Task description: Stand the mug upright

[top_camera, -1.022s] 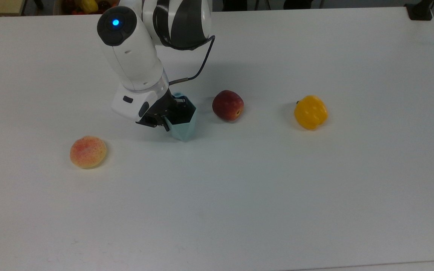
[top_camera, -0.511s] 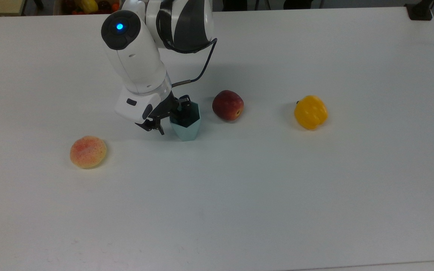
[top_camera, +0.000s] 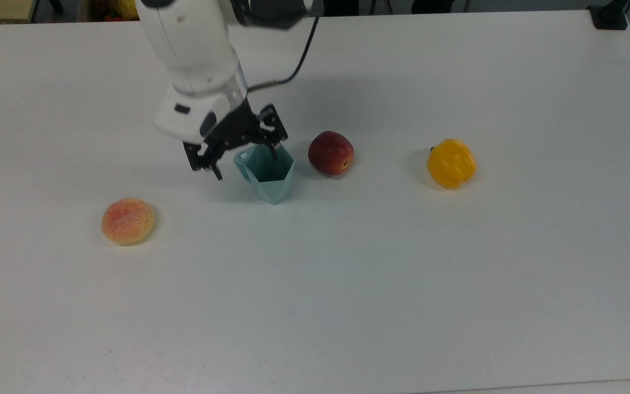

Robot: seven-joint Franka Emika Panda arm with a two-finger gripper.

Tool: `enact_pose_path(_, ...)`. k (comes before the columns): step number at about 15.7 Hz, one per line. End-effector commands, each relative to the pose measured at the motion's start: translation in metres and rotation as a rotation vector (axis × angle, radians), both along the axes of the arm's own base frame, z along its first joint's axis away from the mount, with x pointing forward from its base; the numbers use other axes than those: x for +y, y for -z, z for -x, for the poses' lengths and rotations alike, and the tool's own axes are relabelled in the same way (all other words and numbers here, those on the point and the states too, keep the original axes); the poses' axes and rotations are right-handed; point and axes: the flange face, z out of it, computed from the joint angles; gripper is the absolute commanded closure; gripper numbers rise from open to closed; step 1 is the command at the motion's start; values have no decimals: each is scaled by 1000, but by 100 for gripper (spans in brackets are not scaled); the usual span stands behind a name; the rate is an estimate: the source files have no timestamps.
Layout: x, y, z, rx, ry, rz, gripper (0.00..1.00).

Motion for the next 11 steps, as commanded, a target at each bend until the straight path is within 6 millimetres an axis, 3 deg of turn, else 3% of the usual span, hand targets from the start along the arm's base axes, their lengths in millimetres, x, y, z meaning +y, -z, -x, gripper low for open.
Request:
enact_pose_path(1, -14, -70, 35, 12, 68, -33, 0)
enact_pose_path(4, -17, -141, 76, 57, 318, -84, 0)
enact_pose_path(6, -20, -176, 104, 98, 446, -107, 0)
enact_pose_path(9, -28, -218, 141, 118, 523, -126, 0)
enact_pose_path(11, -24, -232, 161, 149, 525, -116, 0)
